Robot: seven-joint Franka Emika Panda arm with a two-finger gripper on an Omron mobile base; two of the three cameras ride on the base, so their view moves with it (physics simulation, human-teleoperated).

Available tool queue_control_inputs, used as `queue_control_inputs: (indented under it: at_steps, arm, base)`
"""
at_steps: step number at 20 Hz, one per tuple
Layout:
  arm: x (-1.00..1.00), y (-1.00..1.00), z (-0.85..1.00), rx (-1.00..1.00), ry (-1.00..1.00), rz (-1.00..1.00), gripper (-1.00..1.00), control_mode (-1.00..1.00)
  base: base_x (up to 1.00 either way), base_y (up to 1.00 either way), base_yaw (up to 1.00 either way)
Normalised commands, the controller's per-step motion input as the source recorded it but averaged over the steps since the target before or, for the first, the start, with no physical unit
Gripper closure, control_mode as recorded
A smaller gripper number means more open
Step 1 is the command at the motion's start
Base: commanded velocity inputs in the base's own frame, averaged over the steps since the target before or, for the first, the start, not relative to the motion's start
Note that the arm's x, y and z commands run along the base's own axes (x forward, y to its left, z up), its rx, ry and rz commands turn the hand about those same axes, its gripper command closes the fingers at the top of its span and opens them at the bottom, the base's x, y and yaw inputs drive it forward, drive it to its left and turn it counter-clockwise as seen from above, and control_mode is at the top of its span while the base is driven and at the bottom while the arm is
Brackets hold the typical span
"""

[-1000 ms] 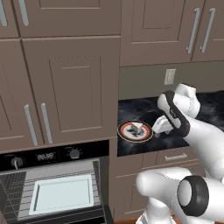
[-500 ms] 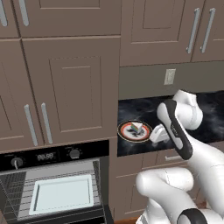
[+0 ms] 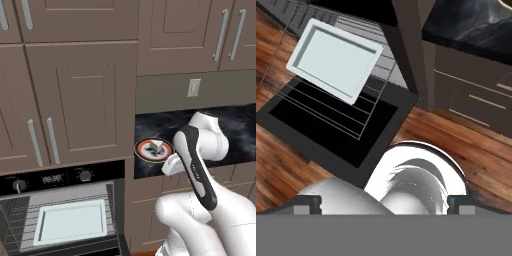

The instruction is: Take the baked cake out of the oven and place it on the plate for cooling. Then close the oven door.

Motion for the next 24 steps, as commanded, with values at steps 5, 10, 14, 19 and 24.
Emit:
queue_control_inputs:
  at_steps: [5, 10, 14, 19, 24]
  arm:
    - [-0.30, 0.52, 0.00, 0.00, 0.06, -0.02, -1.00, -1.00]
    - [-0.20, 0.58, -0.05, 0.00, 0.11, -0.06, -1.00, -1.00]
    - [-0.19, 0.61, -0.10, 0.00, 0.10, -0.08, -1.00, -1.00]
    - [-0.11, 0.66, -0.19, -0.05, 0.11, -0.07, -1.00, -1.00]
    - [-0.03, 0.68, -0.29, -0.13, 0.12, -0.03, -1.00, -1.00]
  base:
    - [0.00, 0.00, 0.00]
    - [0.00, 0.00, 0.00]
    - [0.00, 0.00, 0.00]
    - [0.00, 0.00, 0.00]
    - [0.00, 0.00, 0.00]
